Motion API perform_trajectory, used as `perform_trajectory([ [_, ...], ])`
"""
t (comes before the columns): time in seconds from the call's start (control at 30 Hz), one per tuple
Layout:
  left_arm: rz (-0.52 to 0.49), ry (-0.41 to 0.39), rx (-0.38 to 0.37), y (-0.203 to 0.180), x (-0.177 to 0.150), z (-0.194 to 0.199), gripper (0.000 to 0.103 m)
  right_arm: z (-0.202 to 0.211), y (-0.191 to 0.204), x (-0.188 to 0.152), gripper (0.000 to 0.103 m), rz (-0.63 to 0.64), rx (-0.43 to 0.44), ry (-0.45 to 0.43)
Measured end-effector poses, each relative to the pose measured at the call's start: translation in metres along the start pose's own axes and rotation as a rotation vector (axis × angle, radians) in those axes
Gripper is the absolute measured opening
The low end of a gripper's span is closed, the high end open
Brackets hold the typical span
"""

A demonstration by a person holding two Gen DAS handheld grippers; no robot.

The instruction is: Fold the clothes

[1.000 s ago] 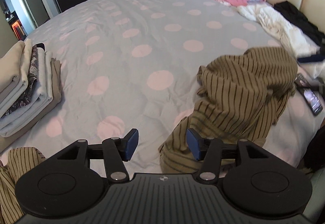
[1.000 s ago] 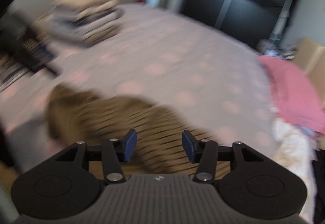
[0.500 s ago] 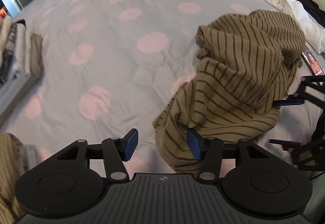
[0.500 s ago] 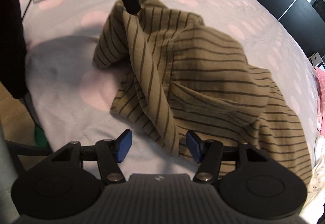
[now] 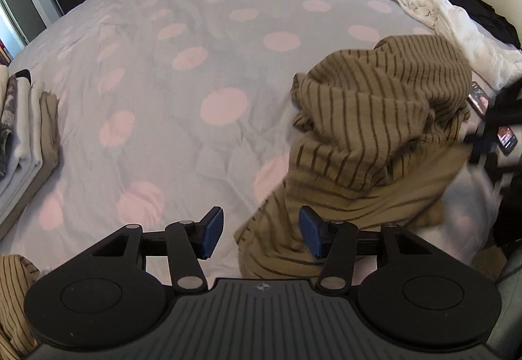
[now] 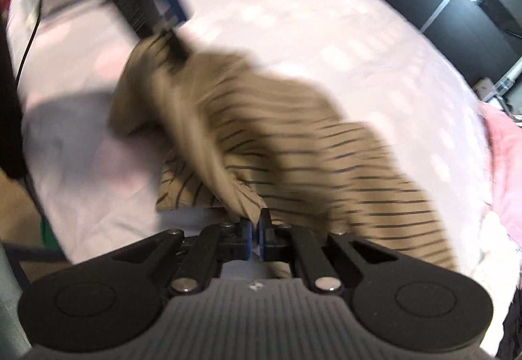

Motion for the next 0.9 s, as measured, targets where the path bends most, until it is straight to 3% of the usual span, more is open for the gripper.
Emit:
perform_trajectory([
  [0.23,-0.036,-0.040,-0.004,-0.014,0.027,0.000,0.050,0.026,-0.081,0.003,0.004,-0.137,-0.127,-0.046],
  [0.43,-0.064,-0.044,-0.026,-0.027,0.042,-0.008,0.050,0.005,-0.162,-0.002,0.004,-0.308,-0.186,-0.010],
  [0.57,-0.083,-0.034,-0.055,-0.033,0.041,-0.017,0.050,-0.016,-0.178,-0.012,0.004,-0.392,-0.169,0.016],
  [0.67,-0.103,-0.034,-0.102,-0.042,0.039,-0.025,0.050,-0.031,-0.187,-0.018,0.004,-0.385,-0.158,0.044],
  [0.9,-0.233,-0.020,-0.215,-0.085,0.022,-0.036,0.053,-0.050,-0.192,-0.035,0.004,-0.409,-0.137,0.112],
])
Point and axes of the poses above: each gripper's, at about its wrist camera, not at the fingertips, and z roughly against the way its jaws point, y to its left, x to its top, the point moved 2 cm from there along -z, roughly the way its jaws point, and after that the axes turned 2 degrees about z, right-handed, at the moved point
